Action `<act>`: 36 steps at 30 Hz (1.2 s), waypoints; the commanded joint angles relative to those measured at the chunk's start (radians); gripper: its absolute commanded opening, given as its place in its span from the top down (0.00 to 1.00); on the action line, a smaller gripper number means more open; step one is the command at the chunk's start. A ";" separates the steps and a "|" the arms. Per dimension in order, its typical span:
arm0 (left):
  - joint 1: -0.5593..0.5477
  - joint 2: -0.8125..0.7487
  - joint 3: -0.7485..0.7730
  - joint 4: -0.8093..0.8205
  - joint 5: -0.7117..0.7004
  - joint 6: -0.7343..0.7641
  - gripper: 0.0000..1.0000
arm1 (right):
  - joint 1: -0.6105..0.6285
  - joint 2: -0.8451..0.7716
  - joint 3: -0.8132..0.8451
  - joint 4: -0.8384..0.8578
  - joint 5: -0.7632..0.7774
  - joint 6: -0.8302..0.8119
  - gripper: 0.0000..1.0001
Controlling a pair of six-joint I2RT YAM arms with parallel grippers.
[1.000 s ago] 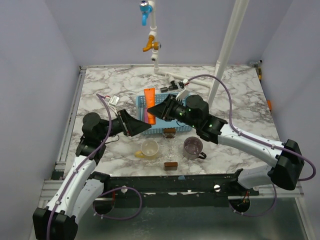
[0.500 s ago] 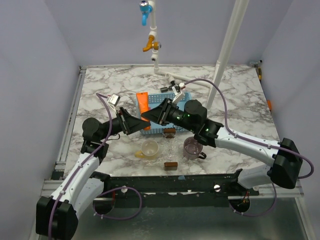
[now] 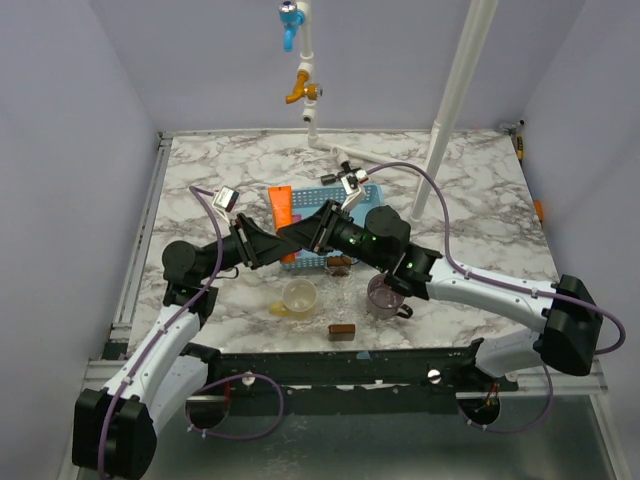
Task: Prepare toiletry sets of a toothbrush and toothpaste on the tray
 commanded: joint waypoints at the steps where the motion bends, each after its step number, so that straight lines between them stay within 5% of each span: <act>1: -0.006 -0.022 -0.010 0.032 0.015 -0.007 0.50 | 0.028 0.001 -0.015 0.059 0.081 -0.004 0.73; 14: -0.006 -0.047 -0.014 0.026 0.023 -0.009 0.67 | 0.040 -0.006 -0.012 0.059 0.118 -0.012 0.71; 22: -0.006 -0.052 -0.016 0.019 0.032 -0.003 1.00 | 0.044 -0.015 -0.017 0.069 0.119 -0.014 0.67; 36: -0.006 -0.084 -0.024 -0.010 0.045 0.049 1.00 | 0.043 -0.033 -0.023 0.089 0.095 0.001 0.61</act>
